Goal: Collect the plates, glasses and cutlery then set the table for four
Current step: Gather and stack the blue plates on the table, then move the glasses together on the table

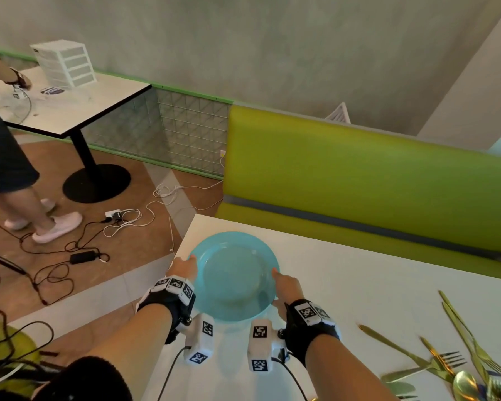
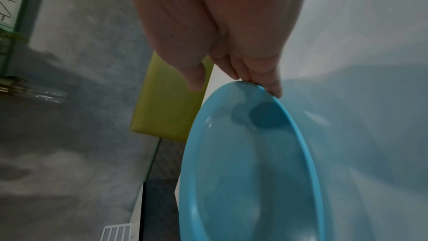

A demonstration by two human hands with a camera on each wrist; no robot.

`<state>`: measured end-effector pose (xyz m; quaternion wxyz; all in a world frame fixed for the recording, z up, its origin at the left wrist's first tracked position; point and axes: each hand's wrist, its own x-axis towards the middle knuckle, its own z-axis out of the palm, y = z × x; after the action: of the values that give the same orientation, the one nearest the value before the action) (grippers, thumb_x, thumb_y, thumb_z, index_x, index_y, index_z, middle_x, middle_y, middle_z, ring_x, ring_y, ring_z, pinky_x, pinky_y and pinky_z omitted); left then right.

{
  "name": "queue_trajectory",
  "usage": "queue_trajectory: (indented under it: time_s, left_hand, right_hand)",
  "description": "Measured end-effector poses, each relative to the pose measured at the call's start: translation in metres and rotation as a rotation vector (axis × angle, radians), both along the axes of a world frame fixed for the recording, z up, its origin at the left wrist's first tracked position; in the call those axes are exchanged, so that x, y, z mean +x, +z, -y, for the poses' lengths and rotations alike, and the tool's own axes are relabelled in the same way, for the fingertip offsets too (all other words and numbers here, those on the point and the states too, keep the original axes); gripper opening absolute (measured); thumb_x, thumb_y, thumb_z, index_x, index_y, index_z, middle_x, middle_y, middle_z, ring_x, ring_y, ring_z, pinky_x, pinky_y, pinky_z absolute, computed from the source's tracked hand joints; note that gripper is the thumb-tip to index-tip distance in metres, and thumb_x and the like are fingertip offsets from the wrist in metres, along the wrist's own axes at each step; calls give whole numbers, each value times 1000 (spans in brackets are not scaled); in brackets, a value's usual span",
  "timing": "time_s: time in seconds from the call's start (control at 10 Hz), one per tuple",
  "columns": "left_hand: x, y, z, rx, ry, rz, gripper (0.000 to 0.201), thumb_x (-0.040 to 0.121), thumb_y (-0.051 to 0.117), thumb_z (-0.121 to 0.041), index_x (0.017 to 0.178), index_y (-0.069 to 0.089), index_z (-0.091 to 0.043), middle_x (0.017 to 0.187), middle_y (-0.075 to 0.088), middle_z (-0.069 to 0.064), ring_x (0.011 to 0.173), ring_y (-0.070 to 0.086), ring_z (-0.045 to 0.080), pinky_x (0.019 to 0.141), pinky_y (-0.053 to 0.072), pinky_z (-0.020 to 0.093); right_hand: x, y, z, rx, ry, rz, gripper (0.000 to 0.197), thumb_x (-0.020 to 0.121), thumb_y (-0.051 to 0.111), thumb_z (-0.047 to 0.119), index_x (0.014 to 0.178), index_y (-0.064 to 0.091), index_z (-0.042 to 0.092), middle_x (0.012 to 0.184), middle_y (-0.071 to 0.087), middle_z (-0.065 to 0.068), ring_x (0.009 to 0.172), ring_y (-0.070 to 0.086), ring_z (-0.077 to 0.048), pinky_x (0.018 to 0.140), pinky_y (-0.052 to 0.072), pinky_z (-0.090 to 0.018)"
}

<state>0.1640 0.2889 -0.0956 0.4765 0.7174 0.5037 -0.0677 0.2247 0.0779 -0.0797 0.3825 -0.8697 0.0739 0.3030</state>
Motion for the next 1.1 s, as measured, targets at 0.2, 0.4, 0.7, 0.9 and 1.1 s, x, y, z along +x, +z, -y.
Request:
queue_trajectory:
  time_s: [0.2,0.4,0.7,0.9,1.1]
  left_hand:
    - [12,2,-11,-31,58,41,58,97,40,-34,138,38,6,141,45,25,129,44,40,105,36,38]
    - [17,5,-15,-73,101,59,60,96,40,-38,139,37,4,140,46,24,128,46,37,103,36,36]
    - [18,6,-13,-85,149,95,62,95,43,-38,140,35,5,140,47,24,126,47,38,104,37,38]
    - [22,27,9,94,138,102,56,94,48,-31,136,38,5,139,46,24,127,45,41,105,38,43]
    - [51,50,80,142,-63,201,51,93,49,-23,136,39,1,139,44,24,129,41,41,105,33,44]
  right_hand:
    - [15,-18,-20,248,-189,-61,56,96,44,42,127,51,-4,128,56,-21,114,57,-31,99,46,-40]
    - [25,-17,-27,224,-173,-73,58,94,44,46,127,52,-2,128,57,-19,119,55,-33,102,45,-43]
    - [25,-24,-28,272,-257,-80,66,85,55,50,128,49,-1,128,56,-18,117,53,-37,103,42,-48]
    - [22,-5,10,224,-299,-57,45,88,55,46,103,51,4,109,51,-14,103,51,-29,104,42,-45]
    - [7,41,109,242,-467,-42,45,96,50,33,122,53,-4,73,46,-6,91,48,-27,98,47,-44]
